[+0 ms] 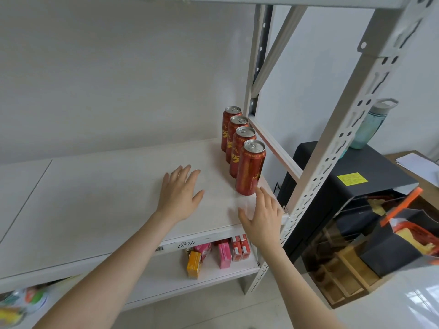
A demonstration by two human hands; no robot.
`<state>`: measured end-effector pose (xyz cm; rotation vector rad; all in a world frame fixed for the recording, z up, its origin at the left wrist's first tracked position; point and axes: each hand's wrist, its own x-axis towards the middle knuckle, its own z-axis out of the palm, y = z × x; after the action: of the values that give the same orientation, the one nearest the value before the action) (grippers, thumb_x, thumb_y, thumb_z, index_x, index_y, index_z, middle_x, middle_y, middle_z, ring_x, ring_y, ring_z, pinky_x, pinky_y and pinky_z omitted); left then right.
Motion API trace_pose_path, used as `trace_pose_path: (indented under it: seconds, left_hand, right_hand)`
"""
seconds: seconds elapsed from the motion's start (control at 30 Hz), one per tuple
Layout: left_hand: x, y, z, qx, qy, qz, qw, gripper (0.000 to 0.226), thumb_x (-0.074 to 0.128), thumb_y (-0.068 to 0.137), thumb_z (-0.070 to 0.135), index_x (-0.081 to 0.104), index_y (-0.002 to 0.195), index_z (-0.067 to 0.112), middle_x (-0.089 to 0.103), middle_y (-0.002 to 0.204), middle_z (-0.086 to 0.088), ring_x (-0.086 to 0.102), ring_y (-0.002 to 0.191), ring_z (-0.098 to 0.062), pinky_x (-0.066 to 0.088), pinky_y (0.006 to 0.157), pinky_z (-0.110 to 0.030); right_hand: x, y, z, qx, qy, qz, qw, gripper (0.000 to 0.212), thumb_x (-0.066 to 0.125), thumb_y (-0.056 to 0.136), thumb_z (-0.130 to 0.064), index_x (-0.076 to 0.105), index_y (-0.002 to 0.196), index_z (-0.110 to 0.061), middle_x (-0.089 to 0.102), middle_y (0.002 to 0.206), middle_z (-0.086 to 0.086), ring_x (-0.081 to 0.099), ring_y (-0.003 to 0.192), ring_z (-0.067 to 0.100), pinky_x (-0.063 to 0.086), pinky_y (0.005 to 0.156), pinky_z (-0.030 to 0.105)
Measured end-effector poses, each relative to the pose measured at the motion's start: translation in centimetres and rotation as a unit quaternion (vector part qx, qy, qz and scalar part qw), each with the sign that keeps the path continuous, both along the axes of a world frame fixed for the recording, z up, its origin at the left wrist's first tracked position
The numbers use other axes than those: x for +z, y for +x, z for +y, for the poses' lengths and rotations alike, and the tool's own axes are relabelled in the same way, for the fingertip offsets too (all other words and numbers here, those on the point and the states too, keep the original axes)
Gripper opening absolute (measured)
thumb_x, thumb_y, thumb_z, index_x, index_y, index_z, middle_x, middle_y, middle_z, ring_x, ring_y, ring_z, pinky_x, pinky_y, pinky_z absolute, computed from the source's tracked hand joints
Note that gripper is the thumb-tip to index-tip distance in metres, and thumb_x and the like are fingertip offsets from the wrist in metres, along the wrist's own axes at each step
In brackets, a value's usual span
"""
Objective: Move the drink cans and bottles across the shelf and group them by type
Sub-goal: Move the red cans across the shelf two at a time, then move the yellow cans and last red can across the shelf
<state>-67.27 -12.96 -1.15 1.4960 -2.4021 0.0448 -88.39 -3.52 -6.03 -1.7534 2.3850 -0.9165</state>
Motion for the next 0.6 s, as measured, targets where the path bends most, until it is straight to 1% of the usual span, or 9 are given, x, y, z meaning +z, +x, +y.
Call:
trace_pose_path:
  seconds: [0.07,0.17,0.23,0.37,0.5,0.6]
  left_hand:
    - [-0.5,1.0,0.7,0.005,-0.003,-0.036,0.999,0.061,0.049,0.095,0.047,0.038,0.148,0.019,0.03,0.158,-0.011,0.021,0.147,-0.033,0.018,0.114,-0.055]
    - [-1.1,2.8,1.5,0.01,-0.014,-0.079,0.997,0.064,0.042,0.096,0.053,0.03,0.151,0.022,0.02,0.162,-0.009,0.012,0.15,-0.03,0.011,0.116,-0.057]
    - [-1.3,4.1,2.0,0.016,-0.022,-0.088,0.996,0.066,0.041,0.096,0.054,0.03,0.152,0.022,0.019,0.163,-0.009,0.011,0.15,-0.03,0.009,0.117,-0.058]
    - [-1.5,6.6,3.8,0.039,-0.034,-0.077,0.996,0.065,0.047,0.094,0.052,0.035,0.15,0.02,0.024,0.161,-0.011,0.015,0.15,-0.031,0.01,0.116,-0.059]
    - [-1.8,9.5,6.4,0.059,-0.037,-0.074,0.995,0.065,0.045,0.095,0.051,0.033,0.151,0.021,0.023,0.161,-0.01,0.013,0.15,-0.03,0.01,0.116,-0.059]
    - [-2.2,12.2,9.2,0.062,-0.035,-0.086,0.994,0.067,0.04,0.096,0.053,0.025,0.154,0.023,0.017,0.163,-0.008,0.009,0.151,-0.029,0.006,0.117,-0.057]
  right_hand:
    - [0.0,1.1,0.8,0.005,0.016,0.057,0.998,0.074,0.055,0.09,-0.053,0.028,0.152,-0.02,0.032,0.158,0.005,0.031,0.142,0.029,0.027,0.113,0.046]
    - [0.2,2.6,1.7,0.012,0.046,0.106,0.993,0.076,0.049,0.091,-0.056,0.02,0.153,-0.023,0.024,0.161,0.005,0.024,0.146,0.03,0.021,0.116,0.048]
    - [0.5,3.4,2.3,0.015,0.048,0.129,0.99,0.076,0.05,0.091,-0.056,0.021,0.153,-0.023,0.024,0.161,0.006,0.025,0.146,0.031,0.02,0.117,0.049]
    - [1.3,5.3,3.5,0.021,0.053,0.163,0.985,0.075,0.052,0.09,-0.054,0.021,0.15,-0.022,0.025,0.16,0.008,0.024,0.146,0.032,0.02,0.117,0.051]
    - [1.9,8.0,4.9,0.033,0.066,0.184,0.98,0.079,0.05,0.091,-0.056,0.016,0.153,-0.022,0.019,0.162,0.009,0.017,0.149,0.032,0.014,0.118,0.052]
    - [2.1,10.7,6.5,0.045,0.074,0.192,0.978,0.08,0.046,0.093,-0.058,0.01,0.155,-0.023,0.013,0.164,0.009,0.011,0.15,0.031,0.008,0.119,0.052]
